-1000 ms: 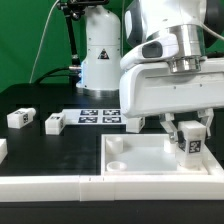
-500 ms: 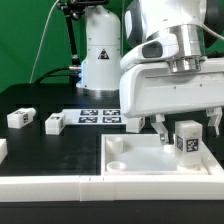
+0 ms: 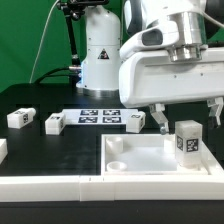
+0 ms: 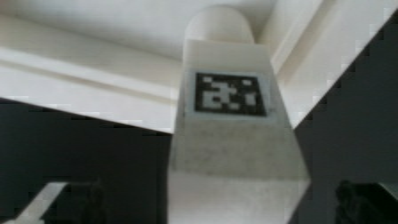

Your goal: Assemble one leg

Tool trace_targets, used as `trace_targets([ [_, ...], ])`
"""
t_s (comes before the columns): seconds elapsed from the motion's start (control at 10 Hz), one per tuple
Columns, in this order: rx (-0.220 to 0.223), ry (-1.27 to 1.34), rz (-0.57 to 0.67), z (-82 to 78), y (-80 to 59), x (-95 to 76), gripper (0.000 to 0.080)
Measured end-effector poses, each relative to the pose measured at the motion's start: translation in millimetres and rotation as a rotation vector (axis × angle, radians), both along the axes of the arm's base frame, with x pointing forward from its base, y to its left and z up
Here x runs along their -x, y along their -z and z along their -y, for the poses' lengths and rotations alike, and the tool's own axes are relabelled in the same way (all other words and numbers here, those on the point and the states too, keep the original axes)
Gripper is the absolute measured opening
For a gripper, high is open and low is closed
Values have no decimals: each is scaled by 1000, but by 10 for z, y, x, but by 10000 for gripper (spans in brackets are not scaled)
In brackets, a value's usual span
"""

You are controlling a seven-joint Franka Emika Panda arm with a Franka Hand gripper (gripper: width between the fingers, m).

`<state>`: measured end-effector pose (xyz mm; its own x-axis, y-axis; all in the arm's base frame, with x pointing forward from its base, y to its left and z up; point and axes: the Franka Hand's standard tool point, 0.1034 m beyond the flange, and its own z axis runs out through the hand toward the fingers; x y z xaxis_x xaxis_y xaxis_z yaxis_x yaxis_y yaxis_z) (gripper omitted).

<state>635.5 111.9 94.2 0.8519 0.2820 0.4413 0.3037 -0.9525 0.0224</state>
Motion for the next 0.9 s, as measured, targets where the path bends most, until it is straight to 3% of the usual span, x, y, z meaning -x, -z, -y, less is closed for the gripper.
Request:
trace_targets([
  [0.3,3,-3,-29,-12,-4,3,649],
  [0.5,20,-12,-217,-70,37,91,649],
  [0.6,28,-8,-239,-13,46,32,649],
  [0.9,63,-22,-488,30,63,92,649],
])
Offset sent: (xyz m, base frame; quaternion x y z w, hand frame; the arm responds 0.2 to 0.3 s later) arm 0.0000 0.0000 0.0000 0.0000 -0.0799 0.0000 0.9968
